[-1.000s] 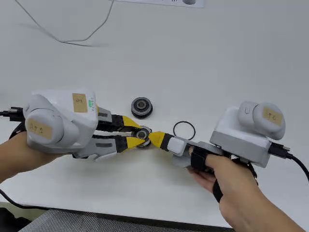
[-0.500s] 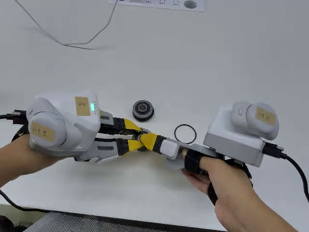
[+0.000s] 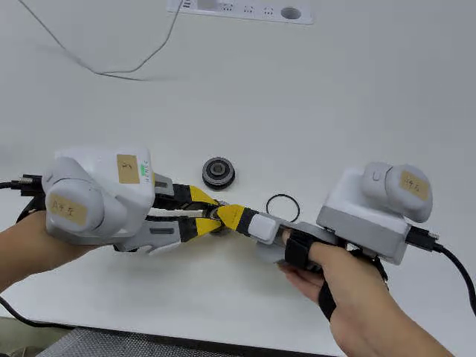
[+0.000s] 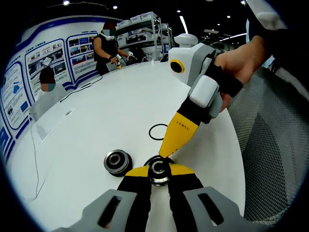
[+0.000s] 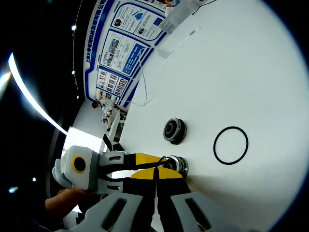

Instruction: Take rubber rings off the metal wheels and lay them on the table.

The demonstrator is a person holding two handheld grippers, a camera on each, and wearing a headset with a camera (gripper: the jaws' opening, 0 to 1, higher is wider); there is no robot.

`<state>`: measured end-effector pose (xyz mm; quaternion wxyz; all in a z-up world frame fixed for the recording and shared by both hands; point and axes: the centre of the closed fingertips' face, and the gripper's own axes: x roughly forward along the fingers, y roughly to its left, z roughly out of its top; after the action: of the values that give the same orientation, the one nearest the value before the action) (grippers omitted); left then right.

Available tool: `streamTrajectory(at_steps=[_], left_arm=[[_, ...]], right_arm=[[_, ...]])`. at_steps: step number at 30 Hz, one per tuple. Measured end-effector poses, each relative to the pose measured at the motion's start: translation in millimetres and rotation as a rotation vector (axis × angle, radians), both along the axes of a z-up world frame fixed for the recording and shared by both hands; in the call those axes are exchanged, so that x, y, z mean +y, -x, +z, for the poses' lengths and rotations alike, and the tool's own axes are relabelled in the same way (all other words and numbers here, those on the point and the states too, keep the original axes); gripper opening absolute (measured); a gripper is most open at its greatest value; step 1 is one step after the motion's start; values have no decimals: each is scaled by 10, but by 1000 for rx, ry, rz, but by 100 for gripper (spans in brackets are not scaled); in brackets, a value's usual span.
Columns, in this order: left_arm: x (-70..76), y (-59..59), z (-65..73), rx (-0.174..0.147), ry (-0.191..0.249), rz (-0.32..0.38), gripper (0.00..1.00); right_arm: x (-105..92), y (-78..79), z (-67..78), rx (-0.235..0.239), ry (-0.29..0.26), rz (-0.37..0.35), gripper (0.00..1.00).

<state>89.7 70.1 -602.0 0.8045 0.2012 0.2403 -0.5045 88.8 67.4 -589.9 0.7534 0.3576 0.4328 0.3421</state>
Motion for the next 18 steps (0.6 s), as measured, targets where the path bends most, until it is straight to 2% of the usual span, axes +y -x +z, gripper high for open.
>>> streamTrajectory(at_steps=[13,16,18], left_arm=[[3,-7,18,3,-7,-4,14],[40,-14,66,1,4,2,14],[51,-15,146,-1,29,17,16]], right_arm=[[-35,-29,-93,14,41,-17,1],[-23,-32,-84,14,36,-18,1],[-12,-32,-79,18,30,-18,1]])
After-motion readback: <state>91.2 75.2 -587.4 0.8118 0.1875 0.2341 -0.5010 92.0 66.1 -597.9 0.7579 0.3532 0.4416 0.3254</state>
